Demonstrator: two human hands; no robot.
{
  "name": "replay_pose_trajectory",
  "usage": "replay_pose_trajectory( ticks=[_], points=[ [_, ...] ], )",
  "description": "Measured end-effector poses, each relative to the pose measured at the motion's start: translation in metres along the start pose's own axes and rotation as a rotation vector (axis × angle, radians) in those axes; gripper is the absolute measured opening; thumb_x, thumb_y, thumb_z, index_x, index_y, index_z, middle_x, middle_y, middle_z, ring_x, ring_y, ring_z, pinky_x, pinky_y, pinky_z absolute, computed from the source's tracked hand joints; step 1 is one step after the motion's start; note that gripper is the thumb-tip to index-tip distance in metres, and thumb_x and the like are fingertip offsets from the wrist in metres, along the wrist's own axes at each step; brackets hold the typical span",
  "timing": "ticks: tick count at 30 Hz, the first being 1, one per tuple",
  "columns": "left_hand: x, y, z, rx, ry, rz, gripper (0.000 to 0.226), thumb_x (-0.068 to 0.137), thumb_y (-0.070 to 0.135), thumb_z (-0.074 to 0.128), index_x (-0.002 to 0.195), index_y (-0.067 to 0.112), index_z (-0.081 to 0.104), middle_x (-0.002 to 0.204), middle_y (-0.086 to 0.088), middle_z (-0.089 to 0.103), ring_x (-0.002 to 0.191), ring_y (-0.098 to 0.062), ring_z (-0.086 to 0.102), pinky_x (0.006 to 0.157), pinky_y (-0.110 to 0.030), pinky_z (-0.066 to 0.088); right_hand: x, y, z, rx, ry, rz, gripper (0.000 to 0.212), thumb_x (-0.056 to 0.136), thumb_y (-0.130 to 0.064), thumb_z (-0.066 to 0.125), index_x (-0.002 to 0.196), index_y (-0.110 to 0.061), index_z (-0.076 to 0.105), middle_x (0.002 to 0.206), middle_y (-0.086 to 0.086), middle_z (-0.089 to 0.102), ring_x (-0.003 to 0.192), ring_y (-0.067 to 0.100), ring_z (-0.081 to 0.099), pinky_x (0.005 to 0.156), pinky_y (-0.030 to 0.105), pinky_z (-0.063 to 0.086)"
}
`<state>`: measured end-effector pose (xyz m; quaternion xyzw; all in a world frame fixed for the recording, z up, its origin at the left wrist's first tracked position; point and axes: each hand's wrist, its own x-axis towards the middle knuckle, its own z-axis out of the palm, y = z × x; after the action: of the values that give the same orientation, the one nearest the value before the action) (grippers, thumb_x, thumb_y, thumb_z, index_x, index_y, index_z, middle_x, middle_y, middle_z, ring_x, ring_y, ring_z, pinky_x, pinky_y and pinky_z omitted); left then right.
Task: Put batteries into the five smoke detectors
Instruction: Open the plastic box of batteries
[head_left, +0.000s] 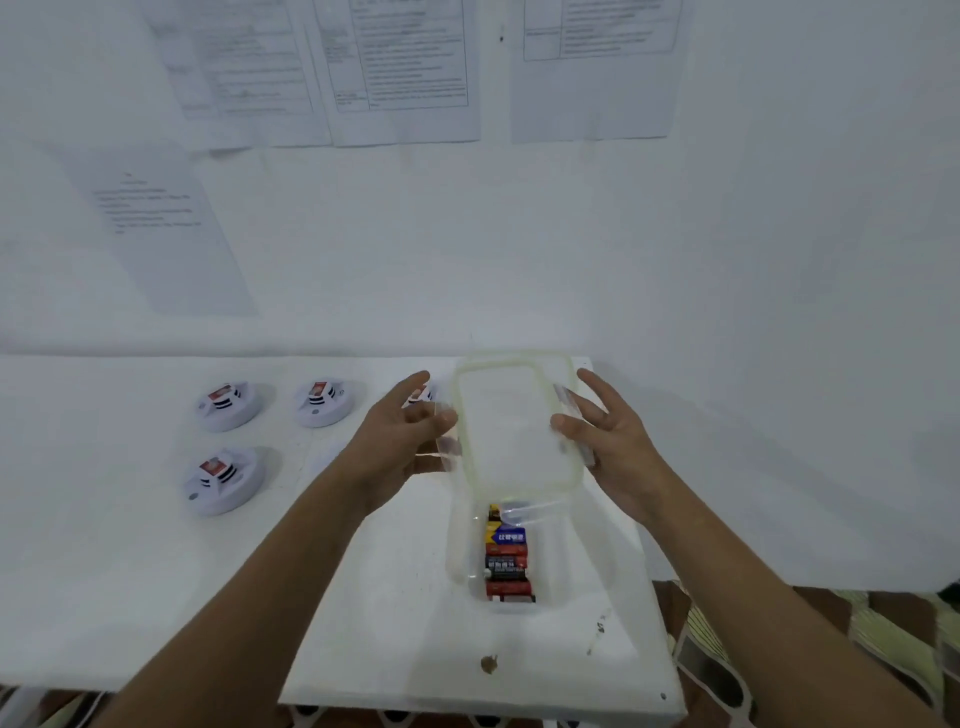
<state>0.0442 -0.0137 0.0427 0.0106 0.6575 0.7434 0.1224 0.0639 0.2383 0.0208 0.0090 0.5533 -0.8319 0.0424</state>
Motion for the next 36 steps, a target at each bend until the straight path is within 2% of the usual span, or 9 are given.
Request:
replay_pose_trajectory(
  ticks=[5,7,12,18,23,26,30,33,36],
  points=[
    [0.023,0.006,-0.005,-0.181,0.037,0.045,0.066,0.092,0.005,0.058,0.149,0.021,0.030,0.096,-0.004,0.065,0.075,-0.024,0.071,0.063,-0.036,0.058,0.004,0.004,0.008,0.070,0.008,-0.024,0.094,0.068,-0.003,0.074,0.147,-0.030,0.032,0.136,0.003,0.061,0.106,0.024,0.070,0.086,0.036,0.056],
    [0.033,0.003,-0.005,-0.229,0.060,0.057,0.069,0.093,0.004,0.058,0.151,0.021,0.026,0.099,-0.004,0.065,0.078,-0.024,0.072,0.068,-0.039,0.059,0.007,0.011,0.011,0.085,0.033,-0.043,0.089,0.069,0.001,0.073,0.143,-0.031,0.037,0.135,0.004,0.062,0.099,0.027,0.072,0.075,0.038,0.061],
    [0.048,-0.006,-0.010,-0.029,0.005,0.047,0.071,0.086,0.010,0.071,0.146,0.017,0.034,0.111,-0.020,0.066,0.087,-0.029,0.072,0.067,-0.037,0.058,0.032,0.018,0.018,0.096,0.176,-0.077,0.086,0.075,0.004,0.071,0.148,-0.025,0.036,0.136,0.004,0.061,0.091,0.030,0.074,0.075,0.037,0.059],
    [0.088,0.008,-0.035,0.023,0.080,0.031,0.084,0.082,0.014,0.075,0.149,0.023,0.025,0.112,-0.012,0.065,0.083,-0.022,0.073,0.062,-0.031,0.057,0.066,0.007,0.006,-0.032,0.136,-0.018,0.075,0.088,0.011,0.058,0.149,-0.027,0.035,0.131,0.003,0.062,0.082,0.026,0.074,0.064,0.031,0.058],
    [0.128,0.010,-0.044,0.131,0.035,-0.017,0.071,0.081,0.001,0.075,0.141,0.013,0.039,0.115,-0.023,0.061,0.072,-0.027,0.071,0.059,-0.034,0.057,0.100,-0.001,-0.006,-0.312,0.277,-0.073,0.070,0.084,0.005,0.071,0.141,-0.026,0.043,0.129,0.011,0.062,0.082,0.024,0.072,0.075,0.033,0.059],
    [0.148,0.001,-0.037,0.195,0.072,-0.042,0.075,0.080,0.006,0.077,0.143,0.014,0.036,0.112,-0.016,0.064,0.074,-0.027,0.073,0.075,-0.044,0.060,0.122,-0.002,-0.017,-0.501,0.330,-0.095,0.068,0.084,-0.004,0.075,0.140,-0.027,0.045,0.125,0.012,0.064,0.087,0.021,0.068,0.089,0.032,0.051],
    [0.174,-0.013,-0.018,0.249,0.166,-0.034,0.075,0.083,0.005,0.073,0.145,0.012,0.032,0.114,-0.015,0.063,0.090,-0.029,0.069,0.062,-0.028,0.058,0.151,-0.002,-0.036,-0.578,0.354,-0.122,0.068,0.086,-0.007,0.075,0.142,-0.027,0.042,0.125,0.015,0.064,0.108,0.030,0.066,0.104,0.041,0.048],
    [0.192,-0.024,-0.005,0.345,0.231,-0.012,0.079,0.081,0.014,0.076,0.147,0.012,0.031,0.105,-0.004,0.066,0.105,-0.026,0.063,0.092,-0.040,0.053,0.166,-0.001,-0.045,-0.602,0.380,-0.114,0.066,0.087,-0.006,0.074,0.143,-0.021,0.043,0.128,0.014,0.062,0.108,0.027,0.064,0.103,0.039,0.048],
    [0.200,-0.028,0.003,0.413,0.303,-0.017,0.073,0.084,0.020,0.073,0.145,0.012,0.034,0.099,0.006,0.063,0.104,-0.017,0.057,0.095,-0.030,0.044,0.174,0.004,-0.053,-0.621,0.369,-0.096,0.065,0.086,-0.010,0.075,0.143,-0.020,0.043,0.128,0.011,0.061,0.104,0.023,0.062,0.100,0.035,0.048]
  ],
)
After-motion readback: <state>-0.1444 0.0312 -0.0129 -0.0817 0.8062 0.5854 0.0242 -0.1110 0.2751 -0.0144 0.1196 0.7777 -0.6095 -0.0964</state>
